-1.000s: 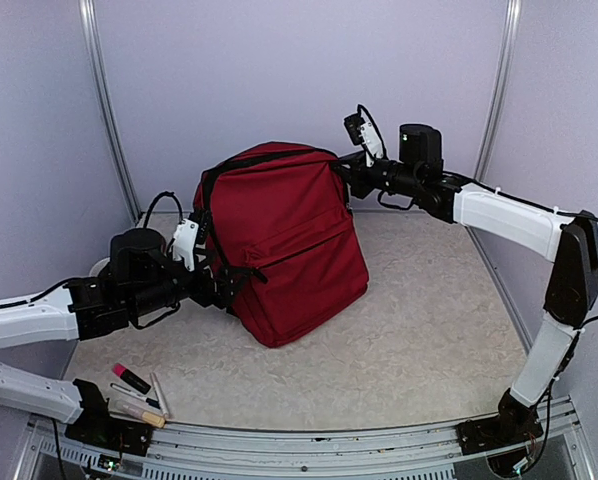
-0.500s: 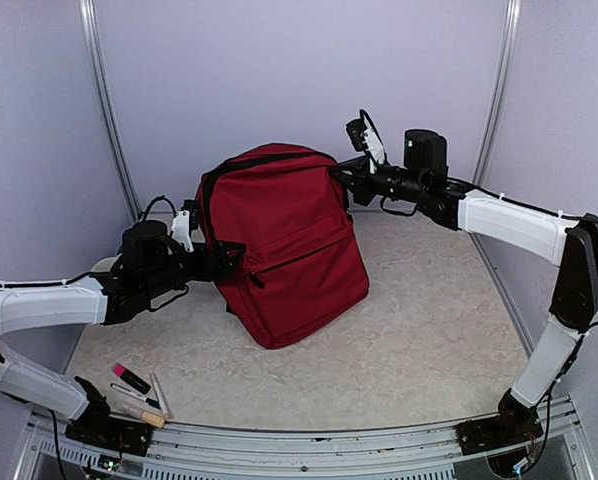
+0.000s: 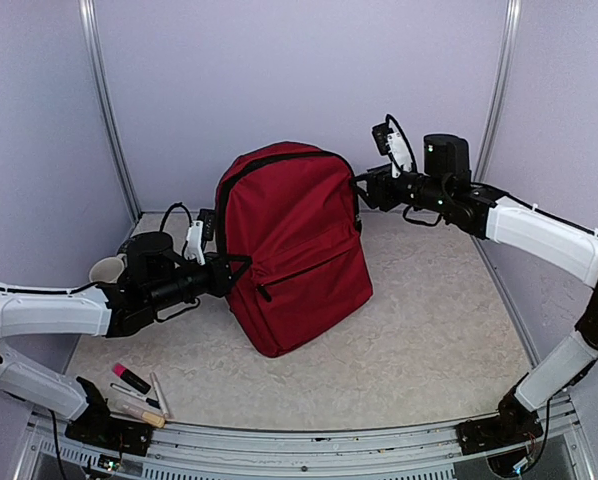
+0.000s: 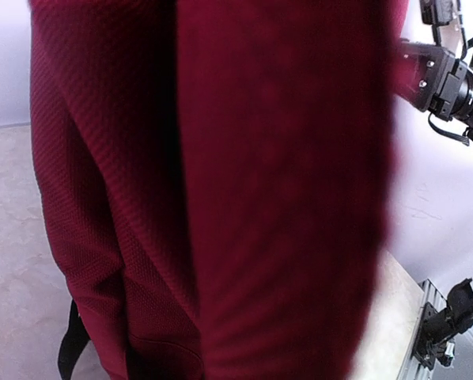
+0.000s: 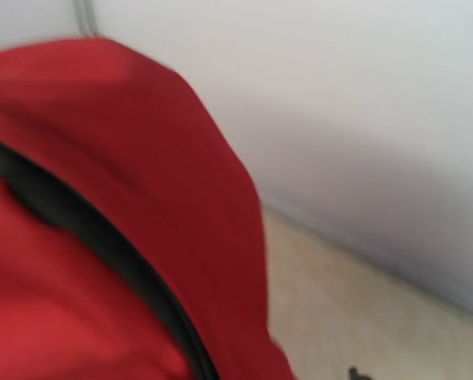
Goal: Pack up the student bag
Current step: Pass from the right arm to the left
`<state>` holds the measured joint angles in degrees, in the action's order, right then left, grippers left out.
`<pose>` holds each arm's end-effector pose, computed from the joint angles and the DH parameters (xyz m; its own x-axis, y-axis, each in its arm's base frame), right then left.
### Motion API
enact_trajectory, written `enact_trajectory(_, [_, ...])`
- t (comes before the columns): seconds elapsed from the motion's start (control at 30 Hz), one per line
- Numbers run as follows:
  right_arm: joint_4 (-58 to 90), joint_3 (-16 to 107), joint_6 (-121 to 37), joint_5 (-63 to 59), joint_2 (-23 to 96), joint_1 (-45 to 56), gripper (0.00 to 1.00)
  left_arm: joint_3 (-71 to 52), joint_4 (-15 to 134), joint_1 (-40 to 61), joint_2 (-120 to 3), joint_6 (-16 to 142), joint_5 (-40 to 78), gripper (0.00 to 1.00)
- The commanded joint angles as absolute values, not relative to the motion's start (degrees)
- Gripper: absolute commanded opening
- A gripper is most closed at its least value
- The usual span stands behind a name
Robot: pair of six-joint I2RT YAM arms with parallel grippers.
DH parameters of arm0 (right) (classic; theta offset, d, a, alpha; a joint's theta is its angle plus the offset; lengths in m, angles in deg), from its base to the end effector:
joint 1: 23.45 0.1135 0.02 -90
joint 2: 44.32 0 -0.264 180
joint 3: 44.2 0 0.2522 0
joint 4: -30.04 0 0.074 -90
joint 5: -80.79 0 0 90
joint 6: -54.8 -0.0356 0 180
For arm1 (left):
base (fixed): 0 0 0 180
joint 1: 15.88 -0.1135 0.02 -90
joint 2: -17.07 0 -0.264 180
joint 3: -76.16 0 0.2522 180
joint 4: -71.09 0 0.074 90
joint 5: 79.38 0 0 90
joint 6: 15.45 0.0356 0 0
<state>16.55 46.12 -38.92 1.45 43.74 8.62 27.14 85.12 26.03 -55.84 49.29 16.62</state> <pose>0.3100 0.2020 0.3661 -0.2085 -0.0554 -0.9764 -0.6634 0.7416 0.0996 0.2065 -0.1903 0.2450 -0.4314 -0.1830 -0.8834 0.6157 0.6559 -0.4366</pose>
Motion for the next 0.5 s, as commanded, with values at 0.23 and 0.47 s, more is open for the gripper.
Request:
enact_trajectory(0.23, [28.5, 14.5, -54.2, -7.8, 21.3, 28.0, 0.52, 26.8, 86.8, 31.0, -53.7, 49.8, 12.4, 0.00])
enact_trajectory(0.47, [37.9, 17.9, -52.0, -6.5, 38.1, 40.6, 0.44, 25.4, 86.4, 32.6, -54.7, 50.4, 10.8, 0.00])
